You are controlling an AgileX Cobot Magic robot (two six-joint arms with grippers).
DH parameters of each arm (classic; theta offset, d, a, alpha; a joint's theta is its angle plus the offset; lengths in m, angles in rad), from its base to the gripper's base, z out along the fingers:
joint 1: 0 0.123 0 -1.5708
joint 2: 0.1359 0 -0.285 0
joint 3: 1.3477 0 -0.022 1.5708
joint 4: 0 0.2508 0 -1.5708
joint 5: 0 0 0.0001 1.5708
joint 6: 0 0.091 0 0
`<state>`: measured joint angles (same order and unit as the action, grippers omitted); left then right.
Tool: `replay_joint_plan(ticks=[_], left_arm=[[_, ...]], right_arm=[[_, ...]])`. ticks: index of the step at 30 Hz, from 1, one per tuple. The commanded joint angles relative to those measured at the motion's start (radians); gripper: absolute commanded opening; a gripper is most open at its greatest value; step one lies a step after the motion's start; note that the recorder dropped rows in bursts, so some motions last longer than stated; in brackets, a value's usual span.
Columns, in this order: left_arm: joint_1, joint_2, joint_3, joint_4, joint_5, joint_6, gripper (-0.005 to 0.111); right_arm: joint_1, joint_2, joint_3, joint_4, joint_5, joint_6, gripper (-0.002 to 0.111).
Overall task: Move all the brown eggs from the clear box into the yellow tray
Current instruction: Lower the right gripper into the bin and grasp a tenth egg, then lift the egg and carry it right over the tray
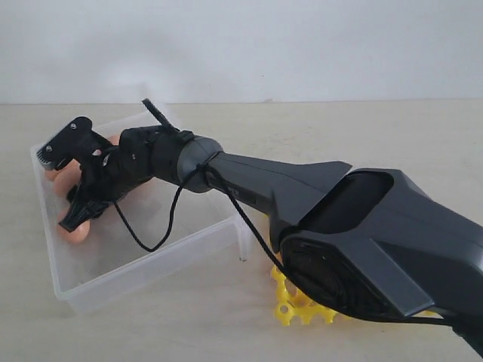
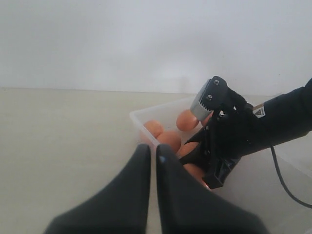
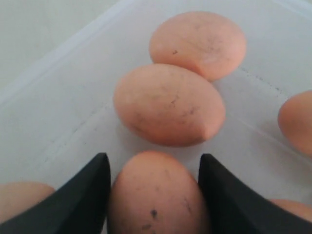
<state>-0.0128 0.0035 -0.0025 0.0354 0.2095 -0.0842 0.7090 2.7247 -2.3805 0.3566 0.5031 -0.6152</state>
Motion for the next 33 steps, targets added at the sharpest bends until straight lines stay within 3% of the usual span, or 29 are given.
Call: replay_joint_plan(ticks=[1,4,8,9,19,33], left_arm=[[0.002,-0.003,0.003,0.001,0.0,-0.002,0.004],[0.002,-0.003,0.003,0.001,0.0,-0.002,0.004],[0.002,-0.003,0.003,0.001,0.0,-0.002,0.004],[0.002,-0.003,0.003,0.001,0.0,-0.002,0.004],[0.002,-0.003,0.003,0.001,0.0,-0.002,0.004],[0.002,-0.003,0.003,0.001,-0.002,-0.002,0.004]], right_arm=[[-0.001,-0.006,0.004,-0.001,0.146,0.007,0.05],[-0.001,-0.006,0.004,-0.001,0.145,0.007,0.042],[-0.001,-0.006,0.004,-0.001,0.115,0.007,0.004],[-0.001,-0.006,0.004,-0.001,0.107,0.013,0.0],[-0.001,-0.114,0.004,0.007,0.097,0.143,0.0],[0.001,-0.278,0.008,0.001,0.308,0.346,0.0]])
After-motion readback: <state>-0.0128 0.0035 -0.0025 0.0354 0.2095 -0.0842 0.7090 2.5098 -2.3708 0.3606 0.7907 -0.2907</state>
